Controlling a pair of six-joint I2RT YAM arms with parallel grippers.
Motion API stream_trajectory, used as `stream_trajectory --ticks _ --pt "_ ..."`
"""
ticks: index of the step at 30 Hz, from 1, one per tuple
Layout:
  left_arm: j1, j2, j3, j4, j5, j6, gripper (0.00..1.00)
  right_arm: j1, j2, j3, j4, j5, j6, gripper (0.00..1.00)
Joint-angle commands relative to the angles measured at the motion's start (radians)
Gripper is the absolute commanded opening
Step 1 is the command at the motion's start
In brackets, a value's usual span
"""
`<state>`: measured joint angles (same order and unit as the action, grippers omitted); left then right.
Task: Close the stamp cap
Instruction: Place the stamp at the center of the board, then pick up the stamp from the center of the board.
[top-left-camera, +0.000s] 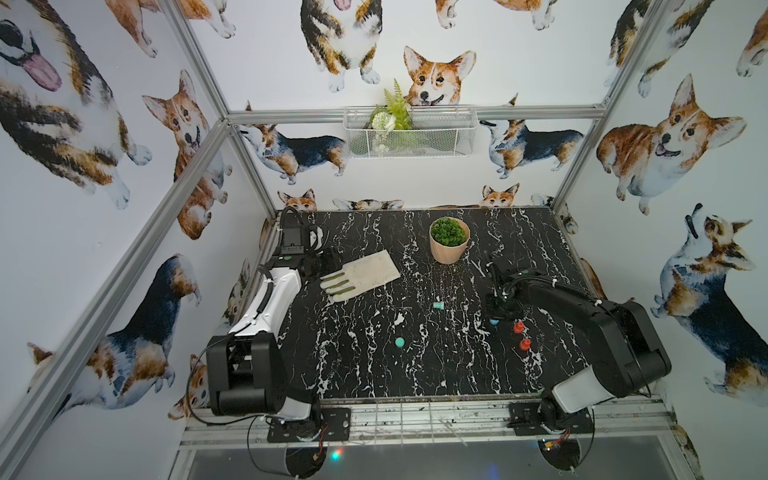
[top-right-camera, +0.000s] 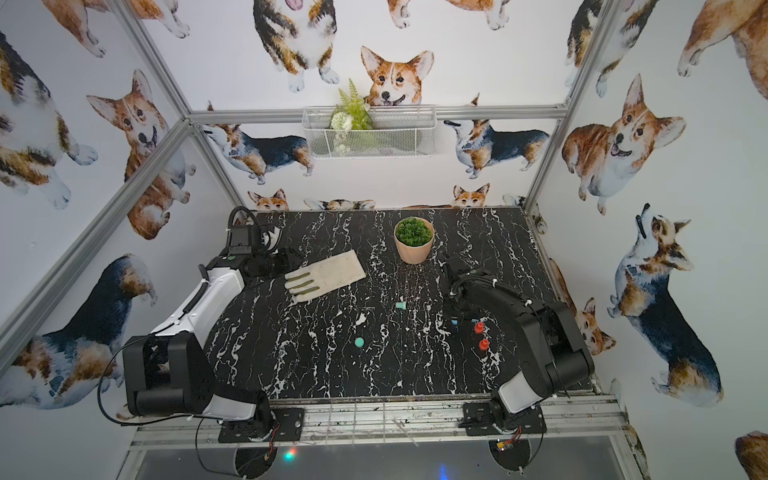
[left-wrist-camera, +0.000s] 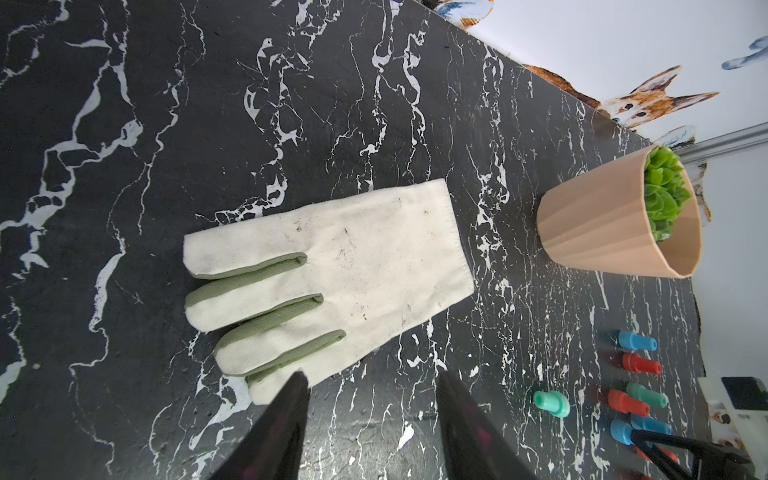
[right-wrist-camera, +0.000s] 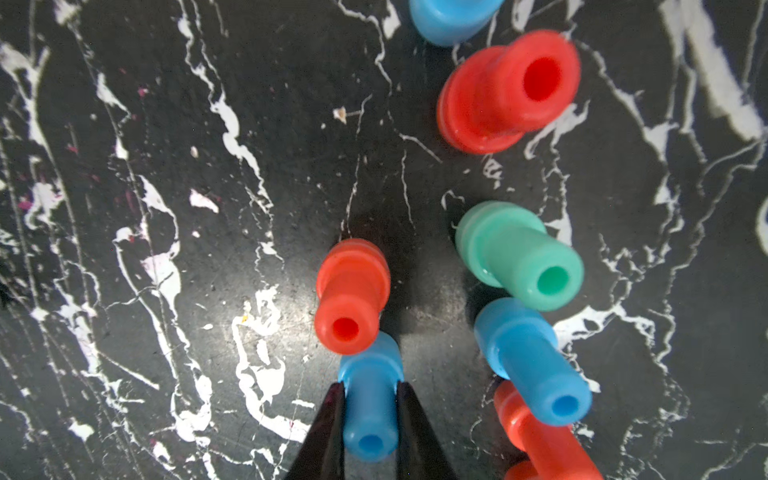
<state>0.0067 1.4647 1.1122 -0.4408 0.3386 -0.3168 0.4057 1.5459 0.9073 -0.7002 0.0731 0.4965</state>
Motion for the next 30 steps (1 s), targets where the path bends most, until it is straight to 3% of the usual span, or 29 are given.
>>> stream_trajectory --ticks 1,6,13,22,30 --pt "0.003 0.001 0.006 0.014 0.004 0.004 0.53 -0.001 0.008 0.001 -0.019 -0.007 -0.001 0.32" --pt "0.003 0.003 0.006 0.016 0.005 0.002 0.53 -0.001 0.000 0.002 -0.021 -0.011 -0.001 0.43" --pt "0.002 0.003 0.005 0.016 0.005 0.001 0.53 -0.001 -0.009 0.013 -0.033 -0.011 -0.003 0.50" --pt "0.002 0.003 0.007 0.017 0.007 0.000 0.53 0.026 -0.084 0.113 -0.120 0.020 -0.019 0.49" --pt "0.003 0.000 0.006 0.016 0.007 0.001 0.53 0.137 -0.008 0.258 -0.101 -0.096 -0.202 0.48"
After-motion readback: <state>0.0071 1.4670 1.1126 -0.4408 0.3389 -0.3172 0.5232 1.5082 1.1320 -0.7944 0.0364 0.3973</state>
